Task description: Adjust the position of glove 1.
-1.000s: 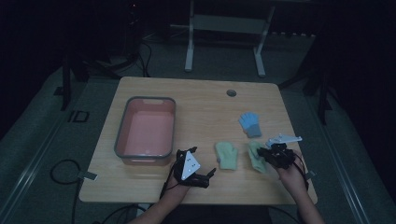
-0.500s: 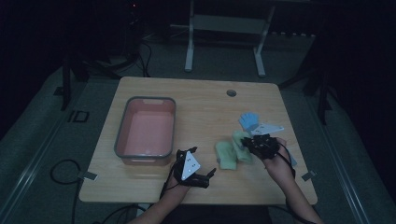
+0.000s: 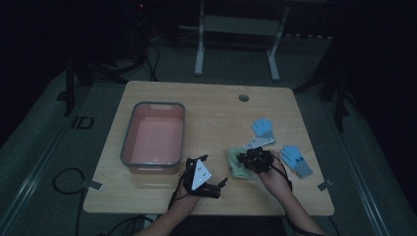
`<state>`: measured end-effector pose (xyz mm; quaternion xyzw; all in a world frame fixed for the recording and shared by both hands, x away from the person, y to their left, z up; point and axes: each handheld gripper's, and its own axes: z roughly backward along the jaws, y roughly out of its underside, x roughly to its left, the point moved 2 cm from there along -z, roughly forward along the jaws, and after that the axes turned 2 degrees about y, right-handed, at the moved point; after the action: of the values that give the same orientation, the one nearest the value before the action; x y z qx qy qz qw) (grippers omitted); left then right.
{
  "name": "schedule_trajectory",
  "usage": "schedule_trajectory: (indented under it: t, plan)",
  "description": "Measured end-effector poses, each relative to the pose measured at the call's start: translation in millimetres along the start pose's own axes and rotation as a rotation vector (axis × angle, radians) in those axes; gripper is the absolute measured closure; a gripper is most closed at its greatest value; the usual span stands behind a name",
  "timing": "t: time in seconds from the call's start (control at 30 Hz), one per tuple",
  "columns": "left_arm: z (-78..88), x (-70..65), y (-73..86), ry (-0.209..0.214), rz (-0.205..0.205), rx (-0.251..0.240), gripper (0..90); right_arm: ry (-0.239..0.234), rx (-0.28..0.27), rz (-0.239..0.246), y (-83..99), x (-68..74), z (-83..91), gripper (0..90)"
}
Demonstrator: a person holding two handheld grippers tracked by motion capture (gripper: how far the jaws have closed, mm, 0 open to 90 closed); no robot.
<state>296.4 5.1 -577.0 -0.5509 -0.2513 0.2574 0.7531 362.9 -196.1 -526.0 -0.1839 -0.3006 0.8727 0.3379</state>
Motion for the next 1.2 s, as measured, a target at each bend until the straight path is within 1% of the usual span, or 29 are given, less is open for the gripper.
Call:
schedule_trajectory:
  t: [0.1, 0.2, 0.27, 0.3, 0.33, 0.4, 0.43, 0.47, 0.5, 0.57, 0.6, 0.63, 0.7, 0.73, 0.77, 0.8, 0.83, 0.87, 0.9, 0.93, 0.97, 1.0, 1.03, 1.1, 1.13, 1.17, 1.2]
  plan:
    - [-0.2, 0.6, 0.0, 0.004, 0.006, 0.0, 0.0, 0.0, 0.017, -0.004, 4.4, 1.2, -7.6, 84.4]
    - [-0.3, 1.8, 0.0, 0.011, 0.02, -0.003, 0.0, -0.01, 0.021, -0.002, 8.4, 2.0, -12.7, 83.4]
    - [-0.5, 2.5, -0.1, 0.023, 0.022, -0.009, 0.0, -0.016, 0.016, -0.012, 9.1, 1.4, -12.4, 81.3]
    - [-0.8, 2.8, -0.2, 0.032, 0.02, -0.007, 0.0, -0.019, -0.003, -0.013, 7.7, -0.6, -6.6, 77.2]
    - [-1.8, 2.9, -0.5, 0.045, 0.016, 0.011, 0.0, -0.019, -0.003, -0.013, 7.7, -0.6, -6.6, 77.2]
    - [-5.5, 2.3, -2.3, 0.068, -0.005, 0.022, 0.0, -0.028, -0.037, -0.021, 5.2, -4.7, 2.7, 73.3]
    - [-6.9, 1.5, -4.5, 0.081, -0.011, 0.049, 0.0, -0.026, -0.051, -0.026, 3.8, -7.8, 7.4, 71.3]
    - [-7.5, 0.9, -6.8, 0.09, -0.011, 0.057, 0.0, -0.025, -0.062, -0.027, 2.4, -11.3, 11.5, 68.9]
    - [-8.5, 0.7, -10.0, 0.118, -0.003, 0.076, 0.0, -0.027, -0.073, -0.024, 1.1, -15.6, 14.9, 65.4]
    - [-9.4, 0.7, -13.8, 0.143, 0.012, 0.084, 0.0, -0.031, -0.083, -0.034, -1.3, -25.5, 19.2, 61.8]
    - [-11.1, 0.5, -16.8, 0.17, 0.019, 0.111, 0.0, -0.033, -0.087, -0.039, -2.4, -30.4, 20.2, 60.3]
    - [-13.1, -0.2, -19.1, 0.203, 0.012, 0.129, 0.0, -0.039, -0.095, -0.051, -3.7, -36.1, 20.7, 59.2]
    - [-17.7, -4.2, -24.2, 0.221, -0.021, 0.157, 0.0, -0.059, -0.096, -0.067, -5.8, -43.6, 18.9, 55.6]
    - [-18.8, -5.5, -26.1, 0.243, -0.04, 0.159, 0.7, -0.069, -0.096, -0.074, -6.8, -46.4, 17.1, 54.0]
    - [-20.3, -7.7, -28.1, 0.271, -0.057, 0.138, 6.0, -0.079, -0.096, -0.08, -7.4, -48.3, 15.5, 52.2]
    - [-24.8, -10.2, -30.2, 0.297, -0.081, 0.139, 9.9, -0.085, -0.094, -0.083, -7.9, -50.1, 12.7, 50.1]
    - [-29.5, -12.2, -31.2, 0.314, -0.109, 0.151, 12.9, -0.1, -0.086, -0.091, -8.0, -51.6, 8.2, 48.5]
    - [-33.1, -13.5, -31.6, 0.315, -0.137, 0.162, 14.2, -0.112, -0.083, -0.098, -7.7, -52.4, 4.4, 47.3]
    - [-38.3, -14.7, -32.0, 0.337, -0.163, 0.178, 16.3, -0.122, -0.081, -0.104, -7.3, -52.7, 1.3, 46.9]
    - [-43.1, -15.6, -32.3, 0.356, -0.174, 0.189, 18.8, -0.142, -0.075, -0.117, -6.6, -53.1, -3.1, 44.6]
    - [-48.4, -16.9, -32.3, 0.377, -0.198, 0.202, 21.4, -0.156, -0.068, -0.126, -5.4, -53.9, -7.9, 42.6]
    - [-51.5, -17.9, -32.0, 0.396, -0.207, 0.209, 26.7, -0.168, -0.057, -0.14, -3.6, -55.0, -14.2, 42.5]
    - [-55.6, -18.9, -31.5, 0.413, -0.225, 0.219, 28.3, -0.177, -0.048, -0.148, -2.2, -55.7, -17.9, 41.5]
    - [-64.3, -19.9, -29.6, 0.432, -0.259, 0.266, 32.8, -0.192, -0.021, -0.164, 2.6, -57.7, -27.8, 39.6]
    - [-67.9, -20.1, -28.2, 0.432, -0.283, 0.284, 33.0, -0.204, -0.005, -0.172, 5.2, -58.7, -32.4, 38.2]
    - [-71.4, -19.7, -26.9, 0.437, -0.297, 0.306, 34.7, -0.211, 0.003, -0.178, 7.5, -59.2, -35.6, 37.8]
    - [-74.5, -19.7, -25.4, 0.428, -0.318, 0.315, 35.9, -0.219, 0.006, -0.182, 9.1, -59.4, -37.6, 39.1]
